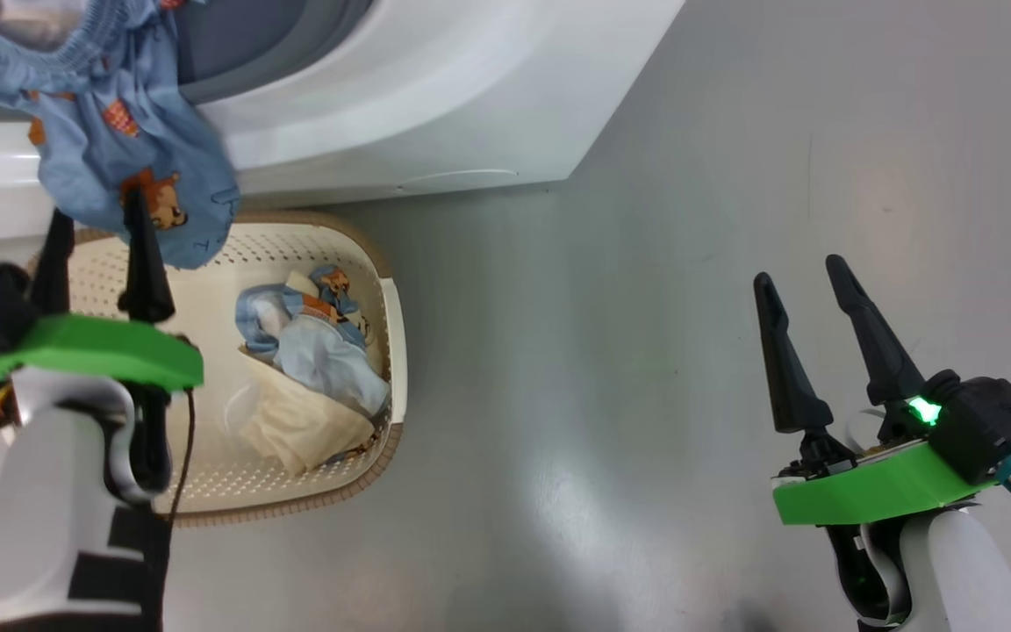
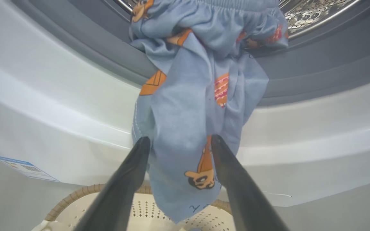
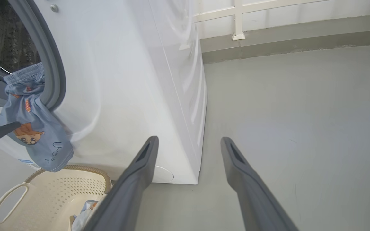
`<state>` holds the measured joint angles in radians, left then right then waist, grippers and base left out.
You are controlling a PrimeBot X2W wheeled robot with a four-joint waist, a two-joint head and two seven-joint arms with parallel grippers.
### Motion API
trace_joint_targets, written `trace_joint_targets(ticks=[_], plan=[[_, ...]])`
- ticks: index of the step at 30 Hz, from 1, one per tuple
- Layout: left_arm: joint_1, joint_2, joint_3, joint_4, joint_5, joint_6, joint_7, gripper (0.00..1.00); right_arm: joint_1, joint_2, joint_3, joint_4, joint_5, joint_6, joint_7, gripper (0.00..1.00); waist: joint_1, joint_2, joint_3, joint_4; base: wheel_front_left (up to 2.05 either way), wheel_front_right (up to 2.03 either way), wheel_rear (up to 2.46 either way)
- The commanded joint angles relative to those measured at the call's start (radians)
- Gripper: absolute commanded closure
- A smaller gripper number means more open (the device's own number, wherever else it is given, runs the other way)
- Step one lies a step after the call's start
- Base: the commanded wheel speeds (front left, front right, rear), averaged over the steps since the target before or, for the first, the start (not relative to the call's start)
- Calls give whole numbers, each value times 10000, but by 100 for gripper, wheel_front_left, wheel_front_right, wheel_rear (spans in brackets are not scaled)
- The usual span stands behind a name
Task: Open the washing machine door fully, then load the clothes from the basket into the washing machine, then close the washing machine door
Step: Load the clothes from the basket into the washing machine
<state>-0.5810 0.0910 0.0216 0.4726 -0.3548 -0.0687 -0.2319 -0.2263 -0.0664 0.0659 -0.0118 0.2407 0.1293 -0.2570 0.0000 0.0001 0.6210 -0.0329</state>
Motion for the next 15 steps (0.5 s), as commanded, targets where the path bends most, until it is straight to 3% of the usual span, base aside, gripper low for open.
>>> trace_joint_targets(ticks=[1,15], plan=[[-197,423,257,-37,-138,-88,-39,0,54,25,188,-253,32,14,-48,0,0,-1,108,-13,0,0,0],[-2224,756,-360,1698,-576,-548,-171,0,-153,52,234,-235,-42,14,-48,0,0,-1,633,-165,0,0,0]])
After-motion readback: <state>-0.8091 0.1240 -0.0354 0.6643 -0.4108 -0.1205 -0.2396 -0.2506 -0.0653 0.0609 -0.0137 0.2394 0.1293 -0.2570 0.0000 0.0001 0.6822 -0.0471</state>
